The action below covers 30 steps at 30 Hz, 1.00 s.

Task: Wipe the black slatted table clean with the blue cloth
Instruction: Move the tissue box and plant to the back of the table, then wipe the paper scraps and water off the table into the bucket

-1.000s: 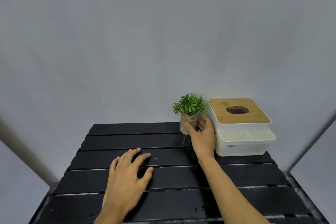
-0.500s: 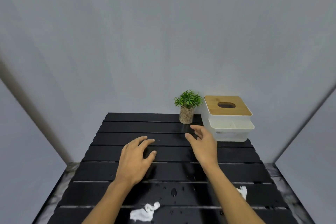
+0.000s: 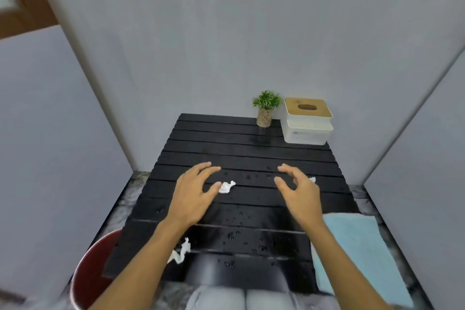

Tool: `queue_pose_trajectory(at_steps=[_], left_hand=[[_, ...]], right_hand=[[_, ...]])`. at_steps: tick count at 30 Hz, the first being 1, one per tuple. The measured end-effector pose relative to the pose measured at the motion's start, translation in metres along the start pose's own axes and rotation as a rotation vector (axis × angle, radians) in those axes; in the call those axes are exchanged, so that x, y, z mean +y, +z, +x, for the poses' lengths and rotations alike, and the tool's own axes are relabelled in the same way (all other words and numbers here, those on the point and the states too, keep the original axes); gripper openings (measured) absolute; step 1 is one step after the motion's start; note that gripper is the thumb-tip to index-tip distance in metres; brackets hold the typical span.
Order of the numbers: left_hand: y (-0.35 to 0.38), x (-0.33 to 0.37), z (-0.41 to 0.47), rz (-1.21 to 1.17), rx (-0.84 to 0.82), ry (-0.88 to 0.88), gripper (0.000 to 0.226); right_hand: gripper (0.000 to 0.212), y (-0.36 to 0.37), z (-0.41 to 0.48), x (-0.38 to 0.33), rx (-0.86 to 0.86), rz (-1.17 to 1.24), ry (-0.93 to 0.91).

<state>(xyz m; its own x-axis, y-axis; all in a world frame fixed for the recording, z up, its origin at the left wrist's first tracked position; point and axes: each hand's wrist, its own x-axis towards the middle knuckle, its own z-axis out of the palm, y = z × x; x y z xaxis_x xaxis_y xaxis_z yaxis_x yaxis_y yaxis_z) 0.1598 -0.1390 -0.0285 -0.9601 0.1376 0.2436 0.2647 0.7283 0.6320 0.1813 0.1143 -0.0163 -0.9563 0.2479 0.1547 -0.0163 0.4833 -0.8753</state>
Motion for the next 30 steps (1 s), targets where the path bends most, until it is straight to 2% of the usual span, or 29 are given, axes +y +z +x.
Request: queue_pose_trajectory(at_steps=[4, 6, 9, 12, 18, 21, 26, 30], left_hand=[[-0.019, -0.011, -0.044, -0.039, 0.061, -0.028, 0.041], [-0.024, -0.023, -0.066, -0.059, 0.094, -0.070, 0.035], [-0.028, -0.046, -0.095, -0.036, 0.129, -0.120, 0.034], [-0.032, -0.063, -0.114, -0.003, 0.156, -0.149, 0.042], [-0.032, -0.096, -0.124, 0.156, 0.100, -0.177, 0.047], [-0.027, -0.099, -0.123, 0.234, 0.091, -0.177, 0.047], [-0.020, -0.096, -0.123, 0.337, 0.126, -0.197, 0.042], [-0.017, -0.098, -0.123, 0.356, 0.142, -0.213, 0.034]], right_hand=[[0.025, -0.041, -0.044, 0.019, 0.138, -0.067, -0.026], [0.028, -0.063, -0.062, 0.041, 0.193, -0.200, -0.015], [0.052, -0.091, -0.084, 0.079, 0.195, -0.505, 0.057], [0.067, -0.103, -0.099, 0.102, 0.139, -0.681, 0.162], [0.079, -0.094, -0.099, 0.114, 0.003, -0.858, 0.259], [0.084, -0.087, -0.092, 0.114, -0.026, -0.872, 0.311], [0.085, -0.075, -0.088, 0.116, -0.052, -0.917, 0.258], [0.077, -0.069, -0.089, 0.116, -0.047, -0.928, 0.176]])
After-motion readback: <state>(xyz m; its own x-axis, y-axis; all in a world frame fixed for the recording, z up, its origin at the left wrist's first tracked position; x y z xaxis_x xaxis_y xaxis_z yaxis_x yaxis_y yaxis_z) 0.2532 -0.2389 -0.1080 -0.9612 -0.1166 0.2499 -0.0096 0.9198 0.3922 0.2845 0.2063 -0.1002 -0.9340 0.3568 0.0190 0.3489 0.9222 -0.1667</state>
